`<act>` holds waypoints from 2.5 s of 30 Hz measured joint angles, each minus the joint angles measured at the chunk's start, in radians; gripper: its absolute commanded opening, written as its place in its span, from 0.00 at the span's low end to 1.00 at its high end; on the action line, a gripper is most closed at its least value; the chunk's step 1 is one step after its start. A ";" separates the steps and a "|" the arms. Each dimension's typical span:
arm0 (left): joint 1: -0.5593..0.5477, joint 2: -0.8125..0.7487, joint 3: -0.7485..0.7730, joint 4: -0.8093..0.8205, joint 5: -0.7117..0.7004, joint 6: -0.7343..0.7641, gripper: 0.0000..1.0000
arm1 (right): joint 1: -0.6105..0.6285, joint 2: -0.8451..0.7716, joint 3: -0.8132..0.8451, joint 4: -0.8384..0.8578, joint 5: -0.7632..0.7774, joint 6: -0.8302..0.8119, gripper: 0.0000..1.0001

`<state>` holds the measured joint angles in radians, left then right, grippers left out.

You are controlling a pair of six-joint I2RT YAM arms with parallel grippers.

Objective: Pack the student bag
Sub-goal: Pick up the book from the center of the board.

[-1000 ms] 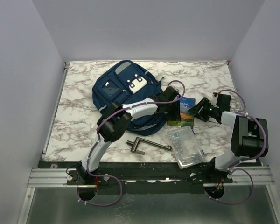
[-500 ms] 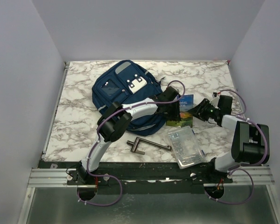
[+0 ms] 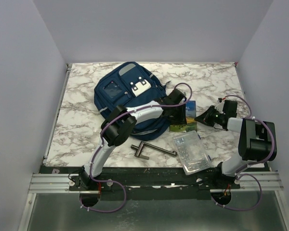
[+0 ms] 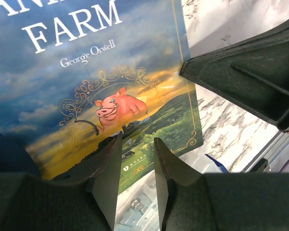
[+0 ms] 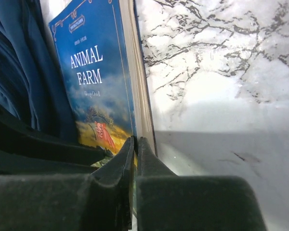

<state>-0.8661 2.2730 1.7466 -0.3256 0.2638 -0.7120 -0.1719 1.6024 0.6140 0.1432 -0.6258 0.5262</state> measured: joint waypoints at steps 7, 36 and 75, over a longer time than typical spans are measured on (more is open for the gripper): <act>0.000 -0.009 0.025 -0.030 0.026 0.058 0.50 | 0.002 0.016 0.000 0.029 -0.008 0.068 0.00; 0.016 -0.035 0.006 -0.086 -0.026 0.083 0.38 | -0.007 -0.009 -0.021 0.107 -0.130 0.167 0.00; 0.106 -0.210 0.096 -0.134 0.199 0.080 0.65 | -0.007 -0.008 -0.095 0.148 -0.190 0.233 0.00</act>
<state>-0.7597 2.0632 1.8427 -0.4591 0.4625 -0.6323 -0.1787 1.5944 0.5190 0.2916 -0.8162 0.7589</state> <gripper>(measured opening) 0.645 0.024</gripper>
